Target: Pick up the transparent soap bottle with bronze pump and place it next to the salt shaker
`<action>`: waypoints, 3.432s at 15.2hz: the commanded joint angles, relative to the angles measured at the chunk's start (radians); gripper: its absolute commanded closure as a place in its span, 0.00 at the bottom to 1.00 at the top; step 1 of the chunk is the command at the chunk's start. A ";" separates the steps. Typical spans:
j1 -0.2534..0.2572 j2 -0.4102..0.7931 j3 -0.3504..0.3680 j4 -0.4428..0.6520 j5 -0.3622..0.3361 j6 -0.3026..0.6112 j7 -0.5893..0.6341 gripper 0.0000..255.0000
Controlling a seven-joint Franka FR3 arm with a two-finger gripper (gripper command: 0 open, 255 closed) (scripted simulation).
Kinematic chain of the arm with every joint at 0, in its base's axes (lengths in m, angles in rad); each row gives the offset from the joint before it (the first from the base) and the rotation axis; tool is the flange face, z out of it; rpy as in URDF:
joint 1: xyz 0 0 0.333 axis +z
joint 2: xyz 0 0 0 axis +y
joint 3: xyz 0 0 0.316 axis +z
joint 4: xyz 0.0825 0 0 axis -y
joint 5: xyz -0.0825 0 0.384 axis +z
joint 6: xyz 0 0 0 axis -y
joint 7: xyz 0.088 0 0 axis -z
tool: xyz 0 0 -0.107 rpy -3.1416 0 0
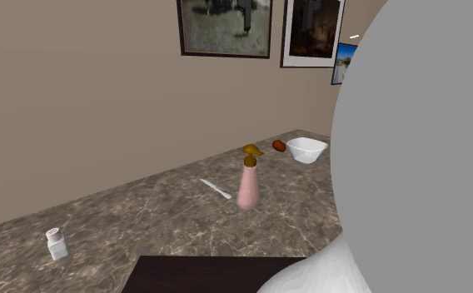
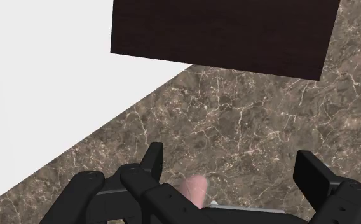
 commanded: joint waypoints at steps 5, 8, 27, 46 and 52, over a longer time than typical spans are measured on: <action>0.000 0.116 0.010 -0.013 0.006 0.130 0.021 0.00; 0.000 0.214 0.018 -0.007 0.009 0.223 0.036 0.00; 0.002 0.924 0.038 0.319 -0.007 0.612 0.132 0.00; 0.011 1.347 0.028 0.636 -0.020 0.719 0.168 0.00; 0.011 1.347 0.028 0.636 -0.020 0.719 0.168 0.00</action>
